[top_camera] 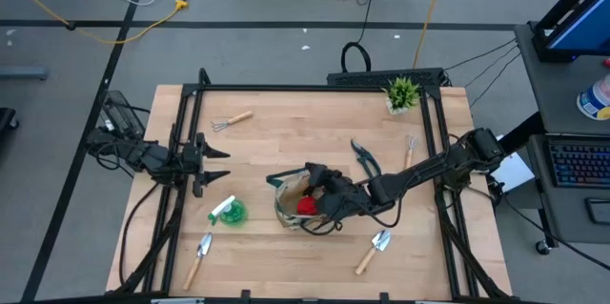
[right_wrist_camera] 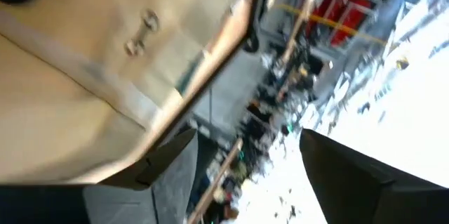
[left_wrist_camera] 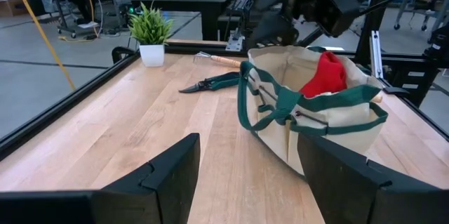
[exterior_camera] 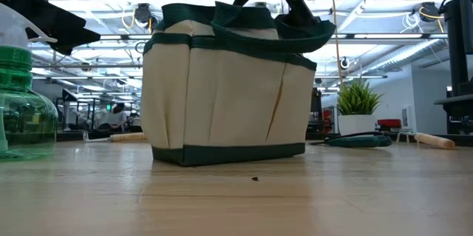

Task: Pick & Place Garden tools in Gardening bag
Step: Put the green spray bottle into the gardening bag

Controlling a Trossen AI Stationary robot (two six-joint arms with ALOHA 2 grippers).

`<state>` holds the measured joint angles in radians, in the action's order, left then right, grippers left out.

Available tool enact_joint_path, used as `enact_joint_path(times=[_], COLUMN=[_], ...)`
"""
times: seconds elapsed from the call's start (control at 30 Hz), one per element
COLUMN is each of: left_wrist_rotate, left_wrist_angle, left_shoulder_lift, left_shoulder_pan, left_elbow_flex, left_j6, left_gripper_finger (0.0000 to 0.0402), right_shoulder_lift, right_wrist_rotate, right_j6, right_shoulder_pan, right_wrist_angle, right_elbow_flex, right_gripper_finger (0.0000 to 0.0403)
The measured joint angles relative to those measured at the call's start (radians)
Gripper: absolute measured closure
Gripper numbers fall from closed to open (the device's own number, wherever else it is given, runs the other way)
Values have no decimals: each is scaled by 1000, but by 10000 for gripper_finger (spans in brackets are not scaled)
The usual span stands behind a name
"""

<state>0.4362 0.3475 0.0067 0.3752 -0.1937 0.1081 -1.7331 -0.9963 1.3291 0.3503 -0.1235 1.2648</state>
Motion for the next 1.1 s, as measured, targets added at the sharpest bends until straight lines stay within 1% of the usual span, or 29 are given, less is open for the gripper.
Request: enact_joint_path(times=[0.1,0.17,0.33,0.5,0.73,0.87,0.93,1.1], left_wrist_rotate=[0,0,0,0,0,0,0,0], left_wrist_angle=[0,-1,-13,-15,-16,-17,-16,-39], left_shoulder_lift=[0,0,0,0,0,0,0,0], left_shoulder_pan=[0,0,0,0,0,0,0,0], left_elbow_flex=[0,0,0,0,0,0,0,0], left_j6=[2,7,49,102,116,114,111,108], left_gripper_finger=[158,158,158,158,158,158,158,158], right_shoulder_lift=[21,41,120,200,297,339,357,404], right_wrist_rotate=[-47,-52,-51,-51,-47,-43,-12,130], right_j6=[-26,-81,-311,-578,-908,-1067,-1136,-1263], right_shoulder_pan=[-4,-6,-16,-48,-102,-128,-140,-171], right_wrist_angle=[5,5,-2,-57,-232,-339,-388,-461], right_elbow_flex=[0,0,0,0,0,0,0,-1], right_gripper_finger=[154,154,154,154,154,154,154,154])
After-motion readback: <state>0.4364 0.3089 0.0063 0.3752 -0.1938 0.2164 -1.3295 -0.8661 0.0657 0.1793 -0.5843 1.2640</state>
